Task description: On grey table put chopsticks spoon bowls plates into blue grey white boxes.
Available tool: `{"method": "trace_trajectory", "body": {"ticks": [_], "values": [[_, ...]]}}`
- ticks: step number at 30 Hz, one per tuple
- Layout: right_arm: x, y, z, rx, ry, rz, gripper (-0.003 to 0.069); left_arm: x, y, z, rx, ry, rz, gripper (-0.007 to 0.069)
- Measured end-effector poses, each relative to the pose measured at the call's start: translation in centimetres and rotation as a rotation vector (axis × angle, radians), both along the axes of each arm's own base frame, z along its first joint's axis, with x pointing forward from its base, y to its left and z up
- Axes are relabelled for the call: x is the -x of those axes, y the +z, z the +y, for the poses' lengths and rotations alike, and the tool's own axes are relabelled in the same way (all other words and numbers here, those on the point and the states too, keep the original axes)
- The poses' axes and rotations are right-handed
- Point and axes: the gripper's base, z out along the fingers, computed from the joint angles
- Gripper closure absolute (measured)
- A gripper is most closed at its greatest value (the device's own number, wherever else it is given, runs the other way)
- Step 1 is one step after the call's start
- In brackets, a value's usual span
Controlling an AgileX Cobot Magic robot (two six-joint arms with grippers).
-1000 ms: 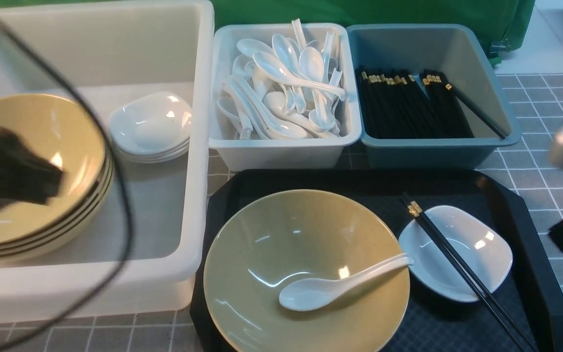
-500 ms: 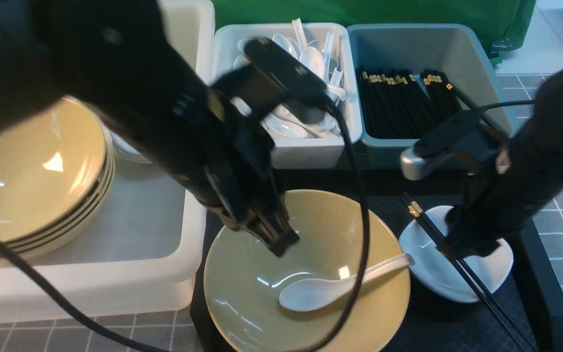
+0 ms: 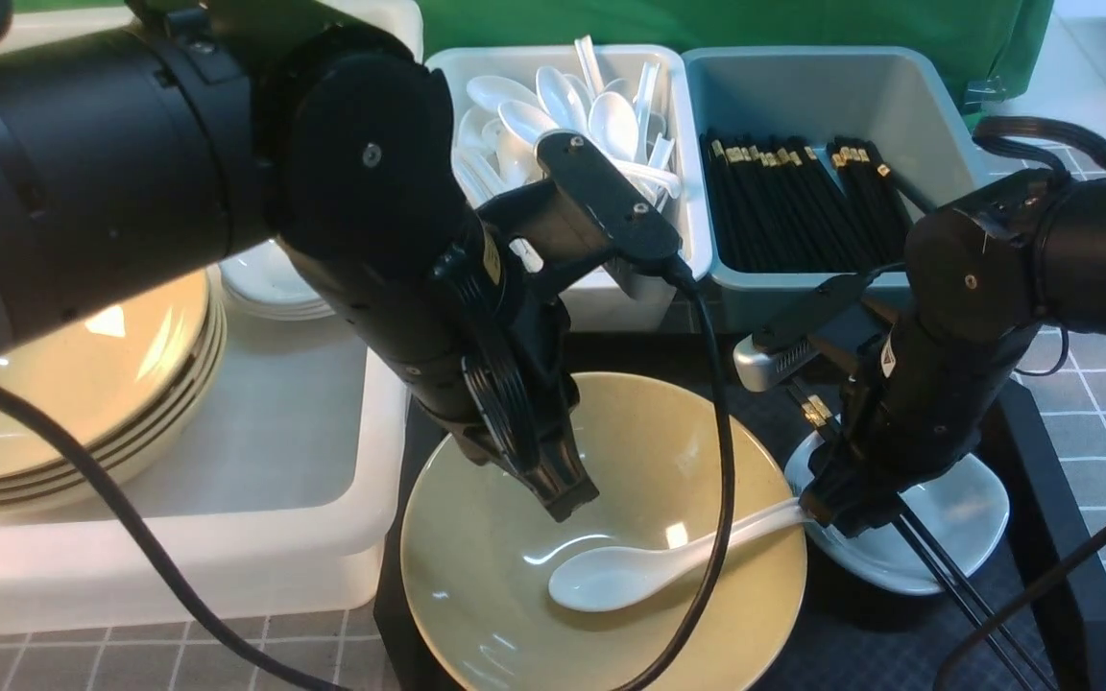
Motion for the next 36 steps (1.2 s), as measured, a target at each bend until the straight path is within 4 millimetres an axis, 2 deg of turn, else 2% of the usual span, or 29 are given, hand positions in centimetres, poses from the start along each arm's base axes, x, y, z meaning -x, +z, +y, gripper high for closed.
{"method": "trace_trajectory", "body": {"ticks": [3,5,7,13,17,19,22,25,26,28,32,36], "values": [[0.0,0.0,0.0,-0.001,-0.01,-0.001,0.0361,-0.1,0.1,0.0,0.006,0.0,-0.015,0.0633],[0.0,0.0,0.0,-0.002,-0.02,-0.002,0.0451,-0.2,0.1,-0.1,0.008,0.0,-0.02,0.0633],[0.0,0.0,0.0,-0.001,-0.026,-0.001,0.0503,-0.2,0.1,-0.1,0.009,0.001,-0.022,0.0633],[-0.6,1.5,0.1,0.016,-0.039,-0.003,0.0505,-0.2,0.1,-0.1,0.012,0.002,-0.025,0.0633],[-1.3,4.4,0.2,-0.004,-0.036,-0.079,0.0505,-0.3,0.2,-0.2,0.028,0.008,-0.039,0.0633],[-2.0,7.5,0.3,-0.017,-0.027,-0.177,0.0505,-0.7,0.3,-0.5,0.064,0.027,-0.069,0.0633],[-3.6,11.6,0.5,-0.034,-0.016,-0.33,0.0505,-2.6,0.9,-0.6,0.129,0.089,-0.119,0.0633],[-4.7,13.8,0.6,-0.07,-0.024,-0.423,0.0505,-4.4,1.4,-0.3,0.163,0.134,-0.15,0.0633],[-5.7,15.3,0.5,-0.099,-0.038,-0.497,0.0505,-6.2,2.0,0.1,0.191,0.176,-0.168,0.0633],[-7.3,16.7,0.2,-0.139,-0.072,-0.582,0.0505,-8.3,2.8,0.7,0.226,0.214,-0.202,0.0633],[-10.3,17.4,-0.5,-0.235,-0.181,-0.709,0.0505,-11.2,4.9,1.5,0.315,0.262,-0.301,0.0633],[-13.9,15.8,-1.8,-0.326,-0.294,-0.805,0.0505,-12.2,6.7,1.7,0.411,0.281,-0.418,0.0633]]}}
